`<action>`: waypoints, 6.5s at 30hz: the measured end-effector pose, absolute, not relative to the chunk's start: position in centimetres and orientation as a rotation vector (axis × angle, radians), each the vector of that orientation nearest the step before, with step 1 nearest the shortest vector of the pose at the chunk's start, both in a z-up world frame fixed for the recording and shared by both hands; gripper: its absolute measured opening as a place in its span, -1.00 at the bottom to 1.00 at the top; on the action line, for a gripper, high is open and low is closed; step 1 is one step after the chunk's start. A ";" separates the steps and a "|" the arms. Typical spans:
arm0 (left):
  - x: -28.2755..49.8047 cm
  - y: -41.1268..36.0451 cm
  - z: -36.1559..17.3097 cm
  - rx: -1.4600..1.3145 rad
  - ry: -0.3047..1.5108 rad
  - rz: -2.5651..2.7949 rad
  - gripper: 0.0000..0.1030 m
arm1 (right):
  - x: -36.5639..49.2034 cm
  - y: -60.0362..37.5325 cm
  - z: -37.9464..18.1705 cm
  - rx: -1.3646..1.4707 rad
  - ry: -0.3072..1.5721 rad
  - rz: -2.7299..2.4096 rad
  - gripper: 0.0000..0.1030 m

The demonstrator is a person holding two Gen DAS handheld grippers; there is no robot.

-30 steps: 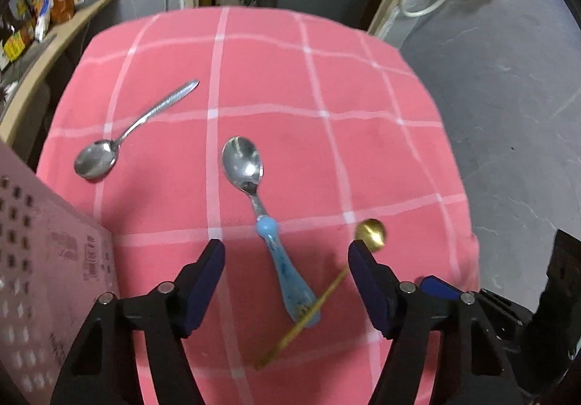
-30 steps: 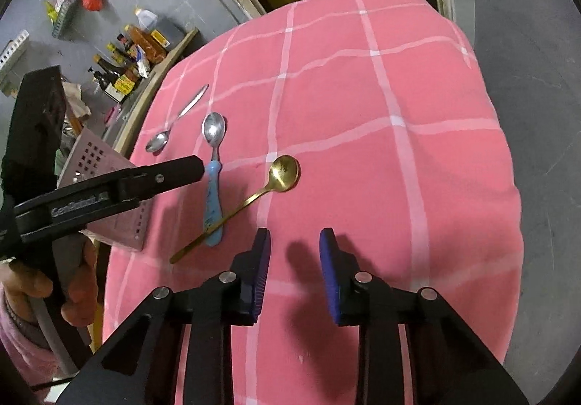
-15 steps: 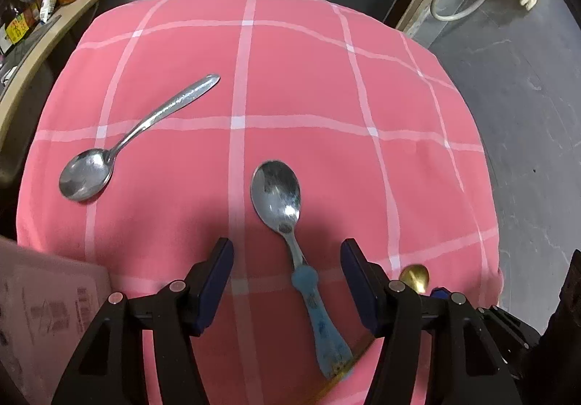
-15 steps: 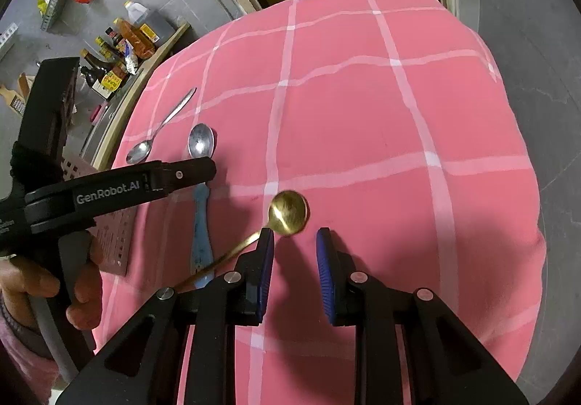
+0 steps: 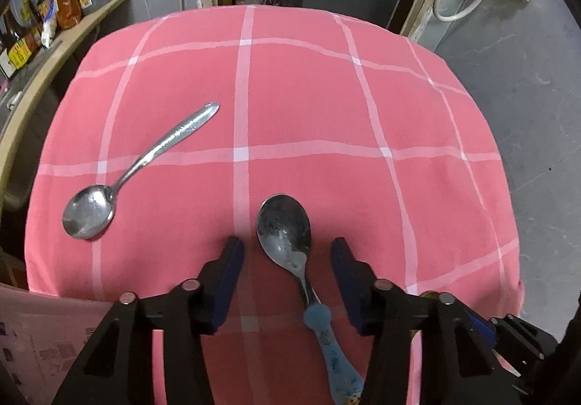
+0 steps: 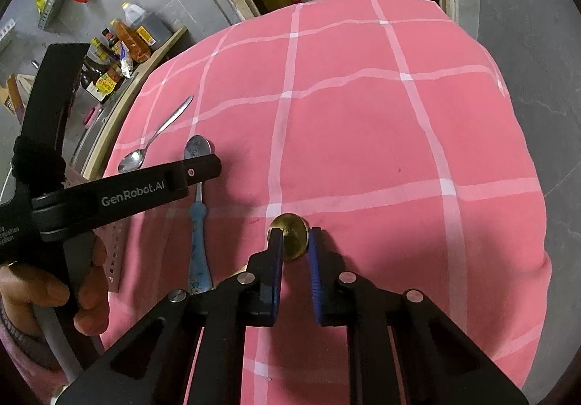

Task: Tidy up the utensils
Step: 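Close the left tool on the blue-handled spoon while the right tool grasps the gold spoon, then lift both spoons and carry them toward the white caddy with both tools, then lower the blue-handled spoon and gold spoon into the caddy with both tools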

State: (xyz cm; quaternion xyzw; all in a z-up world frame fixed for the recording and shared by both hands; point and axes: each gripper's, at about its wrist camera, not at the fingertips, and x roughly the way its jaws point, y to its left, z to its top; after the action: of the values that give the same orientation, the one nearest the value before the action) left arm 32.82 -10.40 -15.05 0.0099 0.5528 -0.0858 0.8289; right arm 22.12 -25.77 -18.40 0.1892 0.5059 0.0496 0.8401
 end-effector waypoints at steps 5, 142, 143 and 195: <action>33.6 -8.9 -15.3 -0.108 1.189 -0.226 -0.71 | 22.1 -26.2 -18.6 0.424 1.072 0.099 -0.91; 21.0 6.5 8.4 -0.138 0.467 -0.144 -0.96 | 16.2 -14.8 9.7 0.146 0.388 0.216 -0.97; 20.9 7.0 8.2 -0.146 0.460 -0.138 -0.96 | 16.3 -14.2 9.8 0.133 0.388 0.224 -0.97; 21.0 8.9 0.9 -0.139 0.552 -0.351 -0.95 | 17.3 -4.9 2.6 -0.086 0.607 0.194 -0.97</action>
State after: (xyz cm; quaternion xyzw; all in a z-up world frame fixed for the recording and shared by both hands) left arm 21.04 8.85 0.92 -0.0684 0.2709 -0.1722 0.9446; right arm 17.30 -4.93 2.59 -0.0422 0.2983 0.0955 0.9487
